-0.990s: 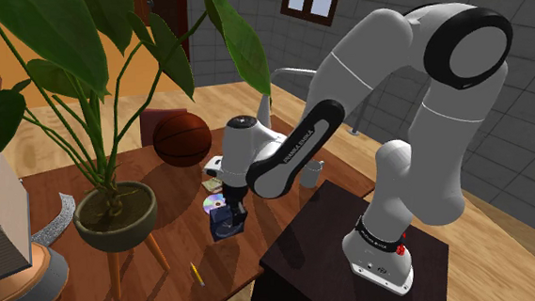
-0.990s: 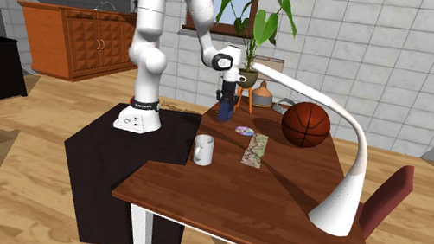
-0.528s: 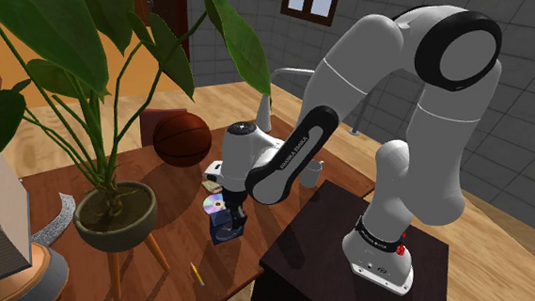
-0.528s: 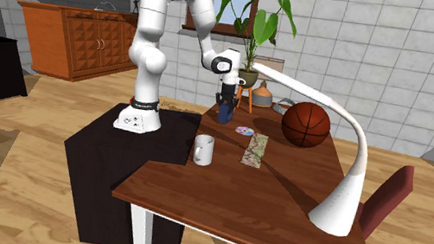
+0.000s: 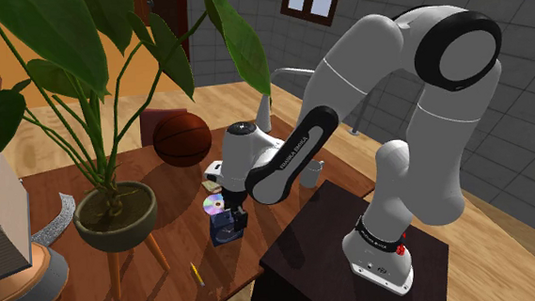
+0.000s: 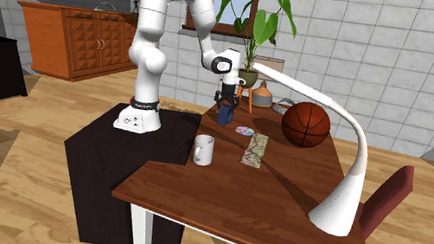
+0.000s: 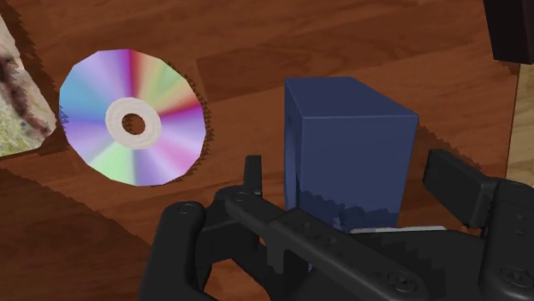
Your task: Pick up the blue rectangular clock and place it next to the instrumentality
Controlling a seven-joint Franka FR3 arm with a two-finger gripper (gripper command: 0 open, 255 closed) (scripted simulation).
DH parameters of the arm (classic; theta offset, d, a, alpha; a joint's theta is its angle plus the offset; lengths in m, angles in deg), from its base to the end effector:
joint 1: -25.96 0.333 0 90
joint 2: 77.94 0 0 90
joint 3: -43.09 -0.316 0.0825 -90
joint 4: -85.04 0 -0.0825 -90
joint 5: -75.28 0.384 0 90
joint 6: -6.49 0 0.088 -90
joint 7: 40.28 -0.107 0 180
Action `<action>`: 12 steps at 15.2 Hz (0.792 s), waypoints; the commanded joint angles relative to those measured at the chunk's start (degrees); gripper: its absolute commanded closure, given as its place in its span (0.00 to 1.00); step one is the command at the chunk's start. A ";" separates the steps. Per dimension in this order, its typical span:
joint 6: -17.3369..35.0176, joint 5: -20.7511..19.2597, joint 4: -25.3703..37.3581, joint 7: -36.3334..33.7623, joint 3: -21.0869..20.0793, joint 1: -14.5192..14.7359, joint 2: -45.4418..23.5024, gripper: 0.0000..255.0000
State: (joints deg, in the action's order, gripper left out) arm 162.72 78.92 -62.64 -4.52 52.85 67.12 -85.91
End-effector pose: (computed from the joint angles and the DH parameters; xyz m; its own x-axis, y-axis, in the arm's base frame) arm 0.3849 0.2297 0.2135 0.4393 0.8983 0.0120 0.8983 -0.4394 0.0051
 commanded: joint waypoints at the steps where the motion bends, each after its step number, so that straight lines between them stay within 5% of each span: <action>1: -2.06 -1.02 -0.08 -0.74 0.38 0.19 2.18 0.00; 4: -7.98 -3.40 0.16 -2.44 0.95 0.37 7.97 0.00; 12: -7.98 -3.40 0.16 -2.44 0.90 0.32 7.97 0.00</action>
